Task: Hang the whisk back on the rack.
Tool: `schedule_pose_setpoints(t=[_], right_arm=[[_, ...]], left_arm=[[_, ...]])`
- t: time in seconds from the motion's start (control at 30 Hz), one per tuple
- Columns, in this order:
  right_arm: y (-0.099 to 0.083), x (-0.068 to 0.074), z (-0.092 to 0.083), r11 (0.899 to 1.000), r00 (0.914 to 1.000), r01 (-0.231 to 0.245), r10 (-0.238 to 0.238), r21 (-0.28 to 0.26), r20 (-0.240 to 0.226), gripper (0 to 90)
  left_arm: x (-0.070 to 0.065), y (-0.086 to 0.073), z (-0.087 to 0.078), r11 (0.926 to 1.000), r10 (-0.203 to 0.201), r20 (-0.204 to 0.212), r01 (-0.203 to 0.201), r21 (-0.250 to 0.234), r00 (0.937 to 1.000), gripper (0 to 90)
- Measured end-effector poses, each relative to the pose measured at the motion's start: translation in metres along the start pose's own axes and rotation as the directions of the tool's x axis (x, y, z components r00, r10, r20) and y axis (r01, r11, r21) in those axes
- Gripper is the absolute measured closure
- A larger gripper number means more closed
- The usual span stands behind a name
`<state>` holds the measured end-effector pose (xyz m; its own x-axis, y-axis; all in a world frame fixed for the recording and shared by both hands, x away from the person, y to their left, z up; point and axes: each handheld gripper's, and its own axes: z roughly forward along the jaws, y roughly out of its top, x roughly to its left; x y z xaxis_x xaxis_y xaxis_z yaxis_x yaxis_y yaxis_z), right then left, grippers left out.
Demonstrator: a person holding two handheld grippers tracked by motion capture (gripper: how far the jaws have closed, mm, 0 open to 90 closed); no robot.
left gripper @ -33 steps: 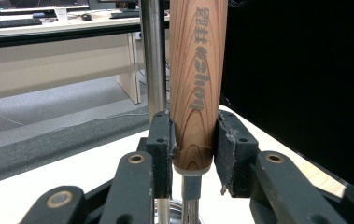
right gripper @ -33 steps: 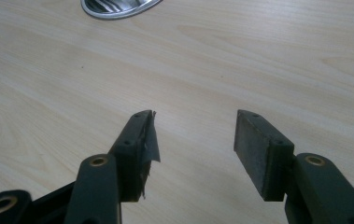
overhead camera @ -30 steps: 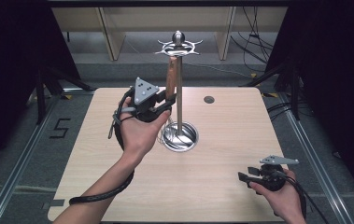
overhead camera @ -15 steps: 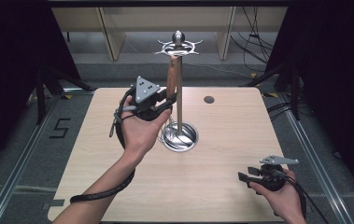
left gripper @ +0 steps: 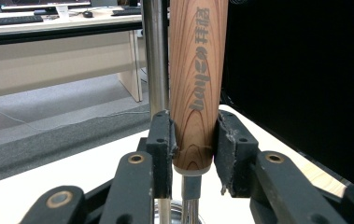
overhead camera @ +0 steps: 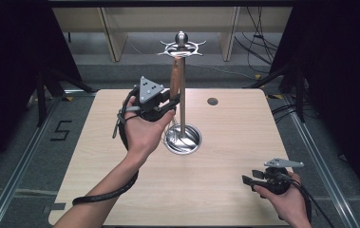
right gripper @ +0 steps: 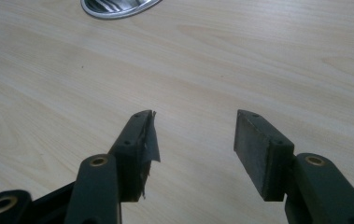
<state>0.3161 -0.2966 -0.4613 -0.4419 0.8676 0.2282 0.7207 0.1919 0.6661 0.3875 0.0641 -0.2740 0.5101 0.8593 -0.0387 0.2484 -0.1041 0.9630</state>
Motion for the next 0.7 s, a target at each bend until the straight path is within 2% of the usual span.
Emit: schedule_pose_setpoints(t=[0.7], right_arm=[[-0.0001,-0.0002,0.0002,1.0,1.0,0.004,-0.004,0.001,0.0,48.1]], left_arm=[[-0.0004,0.0003,0.0071,1.0,-0.009,-0.016,0.009,0.003,0.9998,68.1]])
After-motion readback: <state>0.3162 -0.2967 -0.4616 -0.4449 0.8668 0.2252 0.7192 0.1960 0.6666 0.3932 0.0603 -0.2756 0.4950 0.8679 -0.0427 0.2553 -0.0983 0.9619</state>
